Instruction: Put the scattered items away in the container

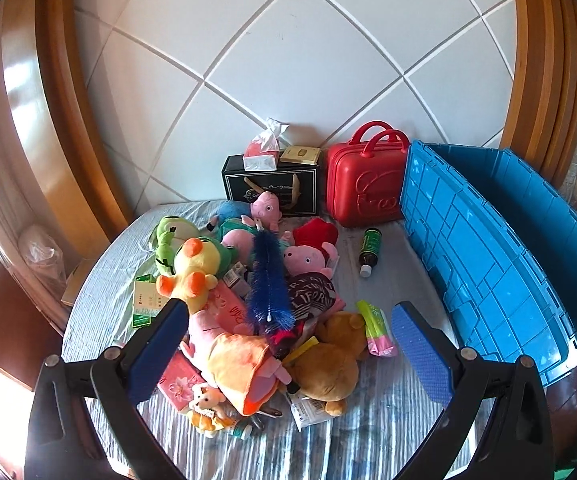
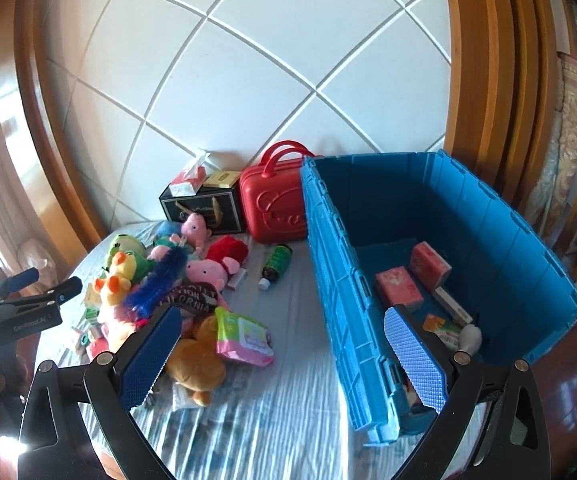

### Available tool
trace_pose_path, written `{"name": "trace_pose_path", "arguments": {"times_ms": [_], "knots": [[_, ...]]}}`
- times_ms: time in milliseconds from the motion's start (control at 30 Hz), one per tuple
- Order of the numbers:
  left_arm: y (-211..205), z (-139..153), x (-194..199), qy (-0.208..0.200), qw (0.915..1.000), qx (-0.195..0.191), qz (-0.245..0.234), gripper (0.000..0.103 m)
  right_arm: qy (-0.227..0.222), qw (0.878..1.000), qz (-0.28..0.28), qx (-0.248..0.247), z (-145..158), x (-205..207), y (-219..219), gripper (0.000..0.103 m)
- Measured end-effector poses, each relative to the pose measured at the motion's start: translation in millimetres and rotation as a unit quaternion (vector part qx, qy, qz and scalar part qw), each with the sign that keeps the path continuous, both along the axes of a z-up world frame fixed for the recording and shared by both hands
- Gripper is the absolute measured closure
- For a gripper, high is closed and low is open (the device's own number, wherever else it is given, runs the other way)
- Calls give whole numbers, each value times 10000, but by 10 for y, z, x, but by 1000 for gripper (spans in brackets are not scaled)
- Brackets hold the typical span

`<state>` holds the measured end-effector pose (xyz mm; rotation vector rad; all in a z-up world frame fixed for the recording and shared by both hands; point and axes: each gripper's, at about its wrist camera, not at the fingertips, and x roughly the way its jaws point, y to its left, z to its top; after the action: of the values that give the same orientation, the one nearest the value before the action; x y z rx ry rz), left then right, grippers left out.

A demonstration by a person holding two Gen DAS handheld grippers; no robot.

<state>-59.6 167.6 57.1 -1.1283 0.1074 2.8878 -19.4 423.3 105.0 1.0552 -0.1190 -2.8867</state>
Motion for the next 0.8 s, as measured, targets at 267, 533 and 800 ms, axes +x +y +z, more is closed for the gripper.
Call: {"name": "trace_pose_path", "arguments": {"times_ms": [267, 533, 800], "knots": [[-224, 30, 216, -119, 9998, 24, 174, 0, -38, 10000, 69, -61, -27, 159, -104, 0], [-362, 18, 338, -210, 9993, 56, 293, 0, -102, 9999, 97, -67, -75, 217, -140, 0], [-358, -38, 369, -313, 9990, 74, 301, 0, -131, 9998, 118, -44, -102, 228, -162, 0]]}}
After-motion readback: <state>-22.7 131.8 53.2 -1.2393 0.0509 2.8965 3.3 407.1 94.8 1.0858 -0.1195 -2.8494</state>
